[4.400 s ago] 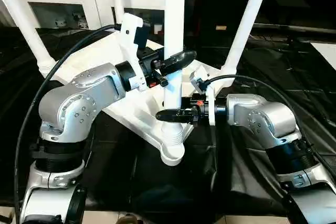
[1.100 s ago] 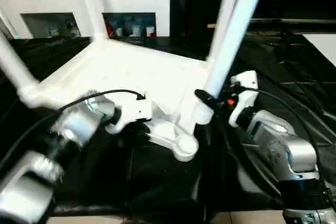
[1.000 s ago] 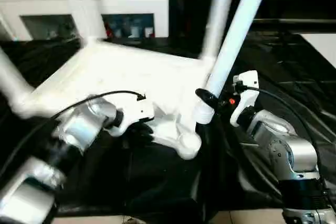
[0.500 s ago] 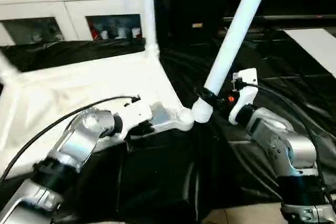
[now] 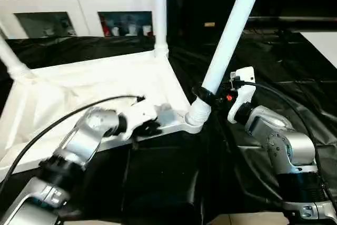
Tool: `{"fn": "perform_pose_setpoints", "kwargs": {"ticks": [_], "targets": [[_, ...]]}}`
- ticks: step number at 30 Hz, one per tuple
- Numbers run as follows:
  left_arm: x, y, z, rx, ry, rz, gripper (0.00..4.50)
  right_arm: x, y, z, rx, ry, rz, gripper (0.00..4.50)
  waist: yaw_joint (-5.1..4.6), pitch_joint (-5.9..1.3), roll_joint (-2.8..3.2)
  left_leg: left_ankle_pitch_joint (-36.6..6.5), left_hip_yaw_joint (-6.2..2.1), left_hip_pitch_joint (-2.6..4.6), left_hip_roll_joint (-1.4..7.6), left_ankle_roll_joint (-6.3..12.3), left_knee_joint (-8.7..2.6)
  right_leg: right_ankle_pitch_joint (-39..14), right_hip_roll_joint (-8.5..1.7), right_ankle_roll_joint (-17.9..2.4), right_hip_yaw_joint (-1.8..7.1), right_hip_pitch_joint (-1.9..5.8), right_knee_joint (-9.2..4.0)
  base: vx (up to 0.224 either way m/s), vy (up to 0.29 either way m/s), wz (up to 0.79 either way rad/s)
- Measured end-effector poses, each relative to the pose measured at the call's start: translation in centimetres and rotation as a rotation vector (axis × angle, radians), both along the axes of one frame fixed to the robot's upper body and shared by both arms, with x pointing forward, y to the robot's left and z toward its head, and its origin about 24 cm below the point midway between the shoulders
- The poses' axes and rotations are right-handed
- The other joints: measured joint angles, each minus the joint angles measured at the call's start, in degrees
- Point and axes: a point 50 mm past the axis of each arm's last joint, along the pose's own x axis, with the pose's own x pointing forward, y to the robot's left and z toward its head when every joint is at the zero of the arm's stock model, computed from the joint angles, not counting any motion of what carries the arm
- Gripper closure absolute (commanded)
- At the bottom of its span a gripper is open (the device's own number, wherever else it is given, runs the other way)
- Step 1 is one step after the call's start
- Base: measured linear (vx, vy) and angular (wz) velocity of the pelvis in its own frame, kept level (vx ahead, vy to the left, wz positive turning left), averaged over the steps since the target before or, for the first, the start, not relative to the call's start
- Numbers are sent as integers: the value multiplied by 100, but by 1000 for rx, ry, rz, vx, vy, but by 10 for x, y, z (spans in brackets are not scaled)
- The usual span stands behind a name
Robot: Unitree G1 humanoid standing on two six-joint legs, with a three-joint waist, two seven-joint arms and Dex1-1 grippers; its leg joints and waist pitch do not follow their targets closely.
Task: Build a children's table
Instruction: Rotate table base
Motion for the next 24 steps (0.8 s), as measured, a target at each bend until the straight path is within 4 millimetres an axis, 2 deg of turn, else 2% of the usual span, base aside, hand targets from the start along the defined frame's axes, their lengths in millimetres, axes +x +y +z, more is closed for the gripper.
{"fn": "perform_pose_setpoints", "kwargs": {"ticks": [12,24], "targets": [[4,-9,-5,-36,50,-5,359,0,0,-1,-10,-2,-1,266,-3,0,0,2,0,-4,0,-1,0,9,0,2,0,-1,-7,0,0,0],[3,-9,-15,-12,98,-5,359,0,4,-2,-21,0,13,266,0,0,0,2,1,-3,1,-1,0,9,0,2,0,-1,-7,0,0,0]]}}
